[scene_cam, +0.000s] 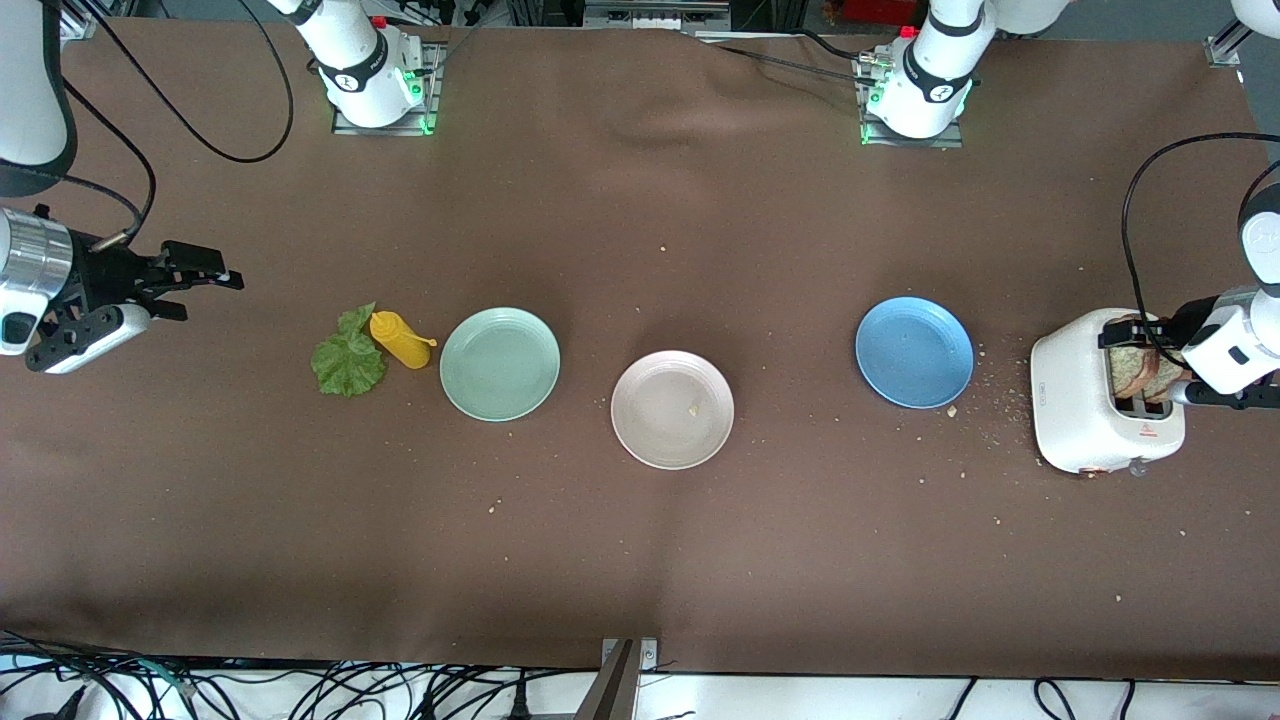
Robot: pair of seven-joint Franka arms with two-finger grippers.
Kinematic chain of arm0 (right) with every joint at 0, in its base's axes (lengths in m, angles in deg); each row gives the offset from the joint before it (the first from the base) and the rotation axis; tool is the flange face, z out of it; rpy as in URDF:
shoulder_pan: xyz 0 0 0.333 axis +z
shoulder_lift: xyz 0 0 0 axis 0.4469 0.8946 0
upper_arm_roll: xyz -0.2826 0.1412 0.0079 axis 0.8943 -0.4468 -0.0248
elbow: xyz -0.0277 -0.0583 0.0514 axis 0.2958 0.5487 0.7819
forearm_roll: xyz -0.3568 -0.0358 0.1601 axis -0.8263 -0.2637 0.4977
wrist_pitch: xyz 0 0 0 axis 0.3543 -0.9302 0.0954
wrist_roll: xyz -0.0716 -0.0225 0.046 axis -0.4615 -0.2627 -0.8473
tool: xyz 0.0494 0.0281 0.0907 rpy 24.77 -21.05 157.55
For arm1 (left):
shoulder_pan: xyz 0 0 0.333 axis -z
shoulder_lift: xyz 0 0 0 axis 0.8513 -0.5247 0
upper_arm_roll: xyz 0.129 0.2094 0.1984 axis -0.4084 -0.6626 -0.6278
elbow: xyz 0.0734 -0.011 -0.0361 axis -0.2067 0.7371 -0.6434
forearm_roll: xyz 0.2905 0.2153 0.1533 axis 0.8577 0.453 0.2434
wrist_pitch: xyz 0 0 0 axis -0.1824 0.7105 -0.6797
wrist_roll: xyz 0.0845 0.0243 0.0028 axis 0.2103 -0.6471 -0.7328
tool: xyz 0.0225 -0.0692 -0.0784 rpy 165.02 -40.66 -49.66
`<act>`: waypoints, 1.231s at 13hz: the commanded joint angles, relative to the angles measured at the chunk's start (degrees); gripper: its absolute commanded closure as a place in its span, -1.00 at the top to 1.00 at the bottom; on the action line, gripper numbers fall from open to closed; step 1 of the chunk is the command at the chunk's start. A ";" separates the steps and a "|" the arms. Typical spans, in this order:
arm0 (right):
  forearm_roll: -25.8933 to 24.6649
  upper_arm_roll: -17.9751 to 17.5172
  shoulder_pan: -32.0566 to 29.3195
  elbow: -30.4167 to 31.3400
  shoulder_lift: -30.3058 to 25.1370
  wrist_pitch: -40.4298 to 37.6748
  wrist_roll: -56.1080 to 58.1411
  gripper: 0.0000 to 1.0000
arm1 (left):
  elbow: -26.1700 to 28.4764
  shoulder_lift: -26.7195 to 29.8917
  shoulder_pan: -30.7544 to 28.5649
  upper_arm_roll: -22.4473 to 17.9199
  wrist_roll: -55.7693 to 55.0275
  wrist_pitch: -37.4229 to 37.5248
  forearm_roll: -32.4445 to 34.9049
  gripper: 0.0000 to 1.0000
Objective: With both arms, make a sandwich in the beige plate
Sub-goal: 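Pull bread from the toaster with the left gripper while the right gripper reaches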
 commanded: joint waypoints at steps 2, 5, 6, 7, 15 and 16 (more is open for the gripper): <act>7.89 -0.31 -2.21 1.41 2.57 2.97 19.18 1.00 | -0.14 -0.25 -0.78 0.25 2.08 1.01 -0.60 -1.00; 17.13 -0.31 -4.06 1.32 6.44 4.46 35.11 1.00 | -1.27 -0.25 -0.78 0.16 1.91 1.80 -0.69 -1.00; 18.72 -0.31 -4.24 1.41 7.93 4.55 40.47 1.00 | -2.59 -0.16 -0.69 0.16 1.82 2.93 -0.69 -1.00; 21.78 -0.31 -4.85 1.41 9.77 4.56 45.91 1.00 | -4.77 -0.16 -0.69 0.07 1.82 5.12 -0.69 -1.00; 30.94 -0.67 -6.18 4.39 18.22 0.95 81.27 1.00 | -18.24 0.10 0.19 0.51 -0.63 20.34 -1.66 -1.00; 32.86 -0.75 -6.00 5.53 18.67 0.87 85.83 1.00 | -18.07 0.10 0.19 1.64 -1.16 20.78 -4.01 -1.00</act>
